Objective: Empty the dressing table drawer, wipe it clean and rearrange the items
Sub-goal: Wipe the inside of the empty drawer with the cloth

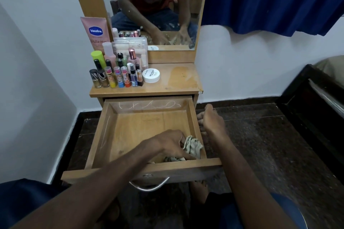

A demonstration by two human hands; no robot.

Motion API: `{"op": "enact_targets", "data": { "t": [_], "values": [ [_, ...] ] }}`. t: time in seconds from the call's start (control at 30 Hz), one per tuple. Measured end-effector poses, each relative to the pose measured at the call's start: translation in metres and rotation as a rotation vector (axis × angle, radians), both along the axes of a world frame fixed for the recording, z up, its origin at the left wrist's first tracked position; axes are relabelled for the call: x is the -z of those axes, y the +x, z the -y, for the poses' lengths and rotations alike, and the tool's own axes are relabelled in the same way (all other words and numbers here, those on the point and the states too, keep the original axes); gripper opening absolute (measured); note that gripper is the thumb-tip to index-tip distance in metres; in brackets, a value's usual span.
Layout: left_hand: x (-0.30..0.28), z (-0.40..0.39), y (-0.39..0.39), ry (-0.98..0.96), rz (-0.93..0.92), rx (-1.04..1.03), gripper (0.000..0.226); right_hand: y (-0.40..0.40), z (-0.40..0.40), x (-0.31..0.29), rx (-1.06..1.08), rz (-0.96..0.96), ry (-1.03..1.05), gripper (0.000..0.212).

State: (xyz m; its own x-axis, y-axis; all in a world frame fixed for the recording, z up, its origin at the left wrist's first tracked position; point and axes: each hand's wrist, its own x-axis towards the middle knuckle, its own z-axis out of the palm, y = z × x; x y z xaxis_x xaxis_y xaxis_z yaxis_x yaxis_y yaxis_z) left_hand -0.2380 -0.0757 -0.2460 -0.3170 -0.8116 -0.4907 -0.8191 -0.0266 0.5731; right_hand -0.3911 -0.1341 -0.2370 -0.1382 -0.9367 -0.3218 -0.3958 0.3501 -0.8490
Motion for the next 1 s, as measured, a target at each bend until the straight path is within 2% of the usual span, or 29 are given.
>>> {"op": "enact_targets", "data": {
  "t": [0.07,0.23,0.3,0.4,0.47,0.57,0.73,0.83,0.9,1.0],
  "values": [
    [0.005,-0.004,0.000,-0.053,-0.041,-0.017,0.025,0.002,0.001,0.000,-0.005,-0.022,-0.009,0.067],
    [-0.006,-0.009,0.000,-0.054,-0.117,0.060,0.013,0.004,0.008,0.010,-0.047,-0.030,0.003,0.076],
    [-0.011,-0.010,0.001,-0.064,-0.113,0.091,0.012,0.003,0.004,0.008,-0.045,-0.019,0.001,0.073],
    [-0.007,-0.015,-0.005,-0.190,0.067,0.141,0.028,0.002,0.000,0.005,-0.041,0.004,0.006,0.070],
    [-0.006,-0.017,-0.008,-0.204,0.112,0.134,0.037,0.001,0.000,0.005,-0.018,0.016,0.011,0.077],
    [-0.016,-0.017,-0.003,-0.212,0.097,0.228,0.042,0.002,0.001,0.005,-0.020,-0.001,0.016,0.084],
    [-0.024,-0.012,0.000,-0.258,0.010,0.268,0.042,0.003,0.002,0.002,-0.033,-0.010,-0.015,0.082],
    [-0.027,-0.014,0.002,-0.219,-0.061,0.149,0.041,0.002,0.002,0.003,-0.062,-0.003,-0.020,0.082],
    [-0.031,-0.020,0.005,-0.140,-0.225,-0.101,0.040,0.001,0.003,0.004,-0.078,-0.007,-0.015,0.086],
    [-0.044,-0.031,0.003,0.051,-0.468,-0.457,0.039,0.000,0.005,0.004,-0.081,0.007,0.007,0.080]
  ]
}}
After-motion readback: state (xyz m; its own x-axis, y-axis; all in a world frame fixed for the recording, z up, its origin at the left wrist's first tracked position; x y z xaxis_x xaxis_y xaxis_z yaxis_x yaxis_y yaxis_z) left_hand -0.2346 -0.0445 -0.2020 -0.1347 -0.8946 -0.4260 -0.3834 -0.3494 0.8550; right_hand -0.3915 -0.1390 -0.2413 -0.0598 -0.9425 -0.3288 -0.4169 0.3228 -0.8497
